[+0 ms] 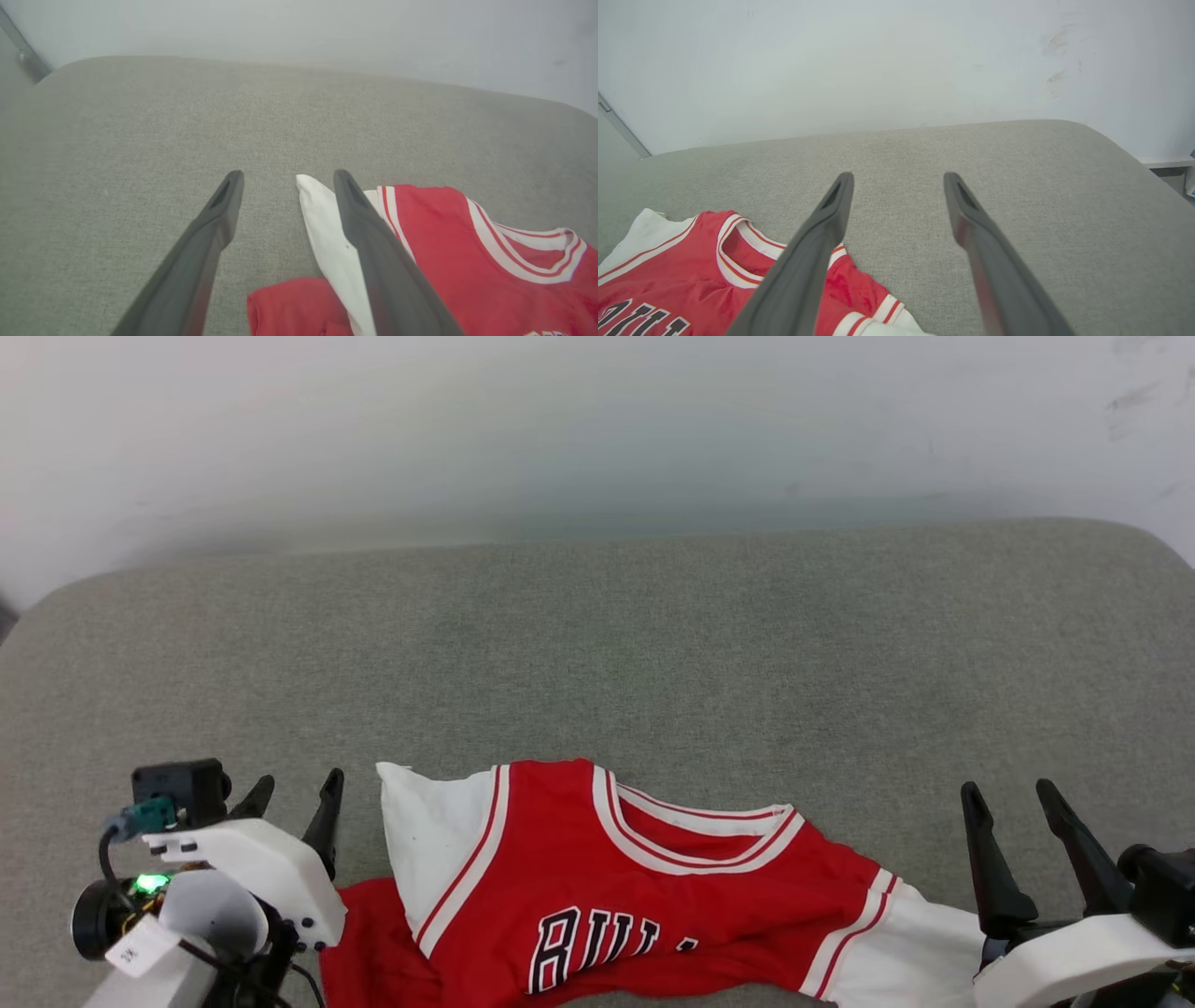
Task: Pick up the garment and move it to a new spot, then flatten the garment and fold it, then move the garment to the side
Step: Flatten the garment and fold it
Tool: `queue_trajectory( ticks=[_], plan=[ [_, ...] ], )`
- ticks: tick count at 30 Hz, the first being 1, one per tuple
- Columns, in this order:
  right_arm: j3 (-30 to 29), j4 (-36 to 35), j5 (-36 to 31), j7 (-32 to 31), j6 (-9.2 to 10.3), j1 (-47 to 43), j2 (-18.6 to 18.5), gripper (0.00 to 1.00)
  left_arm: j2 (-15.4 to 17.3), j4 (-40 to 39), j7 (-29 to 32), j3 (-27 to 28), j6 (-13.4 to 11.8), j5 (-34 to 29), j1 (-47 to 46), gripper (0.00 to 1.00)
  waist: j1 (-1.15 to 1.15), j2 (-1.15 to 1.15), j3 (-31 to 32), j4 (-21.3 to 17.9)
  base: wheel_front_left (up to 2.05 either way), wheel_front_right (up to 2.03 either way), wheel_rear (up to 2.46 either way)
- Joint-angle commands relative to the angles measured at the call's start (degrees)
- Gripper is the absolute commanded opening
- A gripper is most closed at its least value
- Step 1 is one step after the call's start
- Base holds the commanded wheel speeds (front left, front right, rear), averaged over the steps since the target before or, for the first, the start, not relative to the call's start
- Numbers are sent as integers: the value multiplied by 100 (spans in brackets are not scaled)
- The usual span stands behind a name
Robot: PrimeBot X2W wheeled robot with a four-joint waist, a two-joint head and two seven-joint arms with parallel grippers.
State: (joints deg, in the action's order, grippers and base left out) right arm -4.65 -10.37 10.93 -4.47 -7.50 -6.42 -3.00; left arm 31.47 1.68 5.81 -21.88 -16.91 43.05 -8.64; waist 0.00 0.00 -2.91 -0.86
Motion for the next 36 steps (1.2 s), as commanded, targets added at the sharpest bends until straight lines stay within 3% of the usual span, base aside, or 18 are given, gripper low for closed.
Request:
queue_trajectory(
  ticks=[1, 18, 25, 26, 28, 36],
  plan=[
    [56, -58, 58, 44, 2, 32, 16, 100, 74, 143, 304, -63, 155, 111, -265, 100, 0, 0, -183, -129, 0, 0, 0],
    [174, 307, 412, 346, 2, 512, 19, 100, 397, 1514, 2920, -832, 1233, 687, -1800, 100, 0, 0, -1044, -523, 0, 0, 0],
    [206, 448, 479, 446, 2, 628, 19, 100, 198, 2006, 3605, -1191, 1384, 817, -1877, 98, 0, 0, -1190, -599, 0, 0, 0],
    [204, 465, 483, 455, 2, 636, 19, 100, 148, 2061, 3649, -1243, 1408, 818, -1861, 49, 0, 0, -1195, -605, 0, 0, 0],
    [192, 490, 505, 459, 2, 645, 19, 100, 55, 2141, 3613, -1281, 1452, 826, -1849, 0, 0, 0, -1194, -613, 0, 0, 0],
    [40, 568, 567, 351, 2, 567, 18, 100, -14, 2303, 2706, -1084, 1462, 660, -1856, 0, 0, 0, -991, -536, 0, 0, 0]
  ],
)
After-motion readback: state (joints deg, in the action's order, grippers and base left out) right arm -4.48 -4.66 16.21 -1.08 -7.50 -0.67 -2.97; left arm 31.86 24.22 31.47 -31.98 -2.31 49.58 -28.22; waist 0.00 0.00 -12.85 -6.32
